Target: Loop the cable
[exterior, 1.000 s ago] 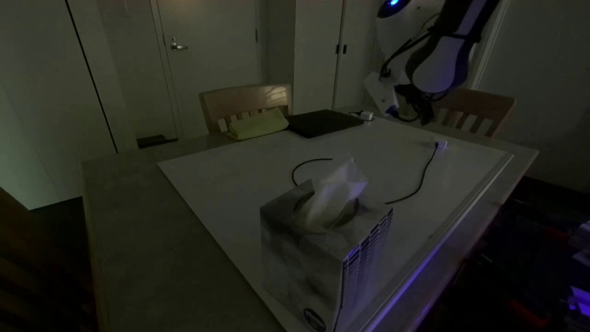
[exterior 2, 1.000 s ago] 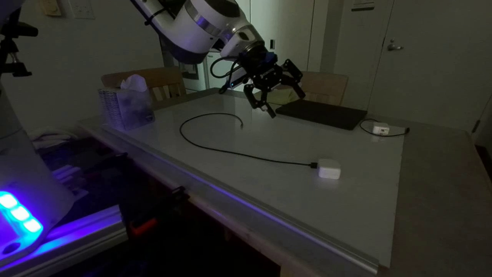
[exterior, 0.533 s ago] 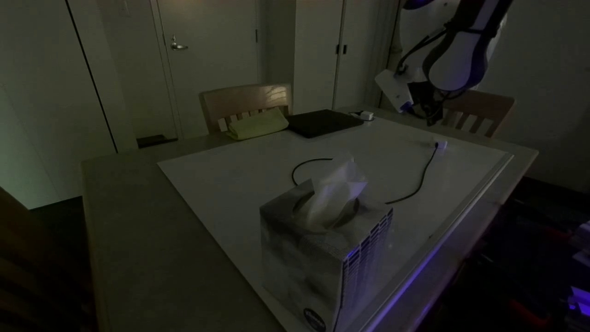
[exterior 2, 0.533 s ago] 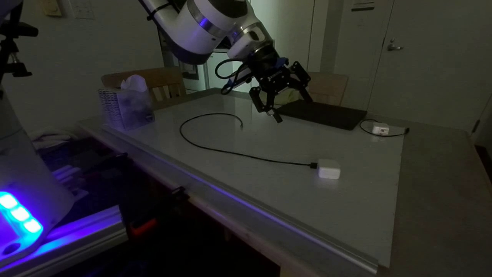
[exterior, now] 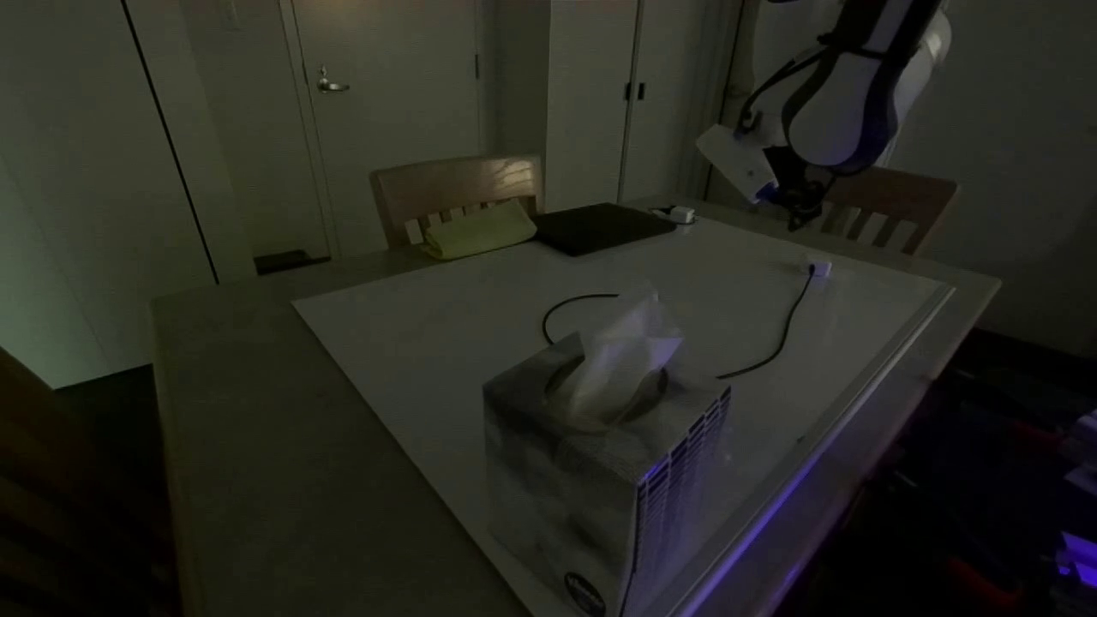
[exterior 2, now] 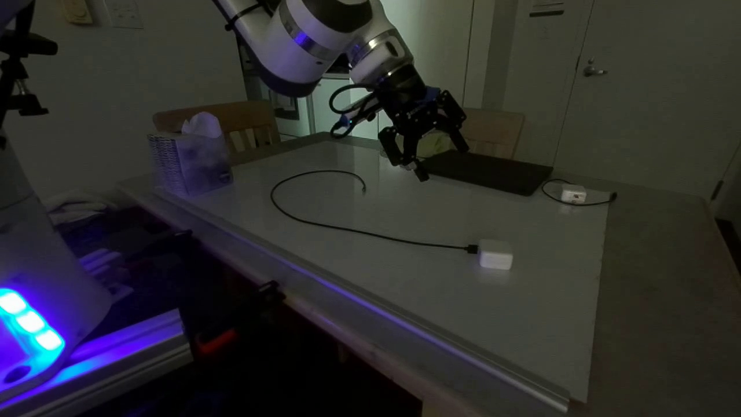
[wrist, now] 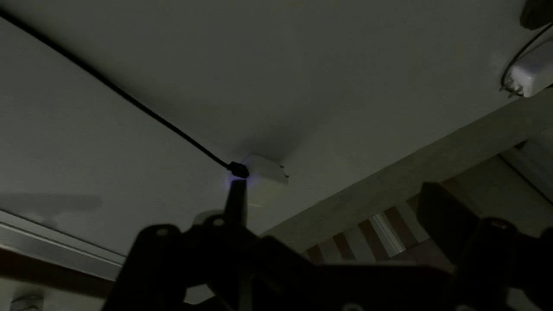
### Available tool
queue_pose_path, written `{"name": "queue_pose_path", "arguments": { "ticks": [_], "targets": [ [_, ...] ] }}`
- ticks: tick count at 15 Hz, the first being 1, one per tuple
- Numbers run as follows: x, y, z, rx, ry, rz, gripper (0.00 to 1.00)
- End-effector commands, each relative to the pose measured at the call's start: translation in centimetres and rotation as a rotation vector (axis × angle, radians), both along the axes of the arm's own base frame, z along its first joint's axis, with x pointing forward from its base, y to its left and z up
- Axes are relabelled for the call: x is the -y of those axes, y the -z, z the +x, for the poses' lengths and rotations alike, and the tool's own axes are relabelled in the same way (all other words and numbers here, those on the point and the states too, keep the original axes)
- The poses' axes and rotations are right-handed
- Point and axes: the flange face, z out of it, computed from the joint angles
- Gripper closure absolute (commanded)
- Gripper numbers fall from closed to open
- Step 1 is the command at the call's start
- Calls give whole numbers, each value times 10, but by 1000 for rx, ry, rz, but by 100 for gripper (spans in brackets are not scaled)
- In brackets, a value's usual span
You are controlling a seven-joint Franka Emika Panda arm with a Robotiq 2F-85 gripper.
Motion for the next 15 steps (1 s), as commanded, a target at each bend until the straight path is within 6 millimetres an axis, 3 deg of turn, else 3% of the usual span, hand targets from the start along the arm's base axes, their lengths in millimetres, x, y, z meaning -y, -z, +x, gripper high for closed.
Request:
{"name": "queue_pose_path", "arguments": {
  "ticks": [1,9,15],
  "targets": [
    [15,-5,-17,-13,-74,73,0],
    [39,-7,-43,-115,-137,147,0],
    [51,-7,-46,-243,-252,106,0]
  ]
}}
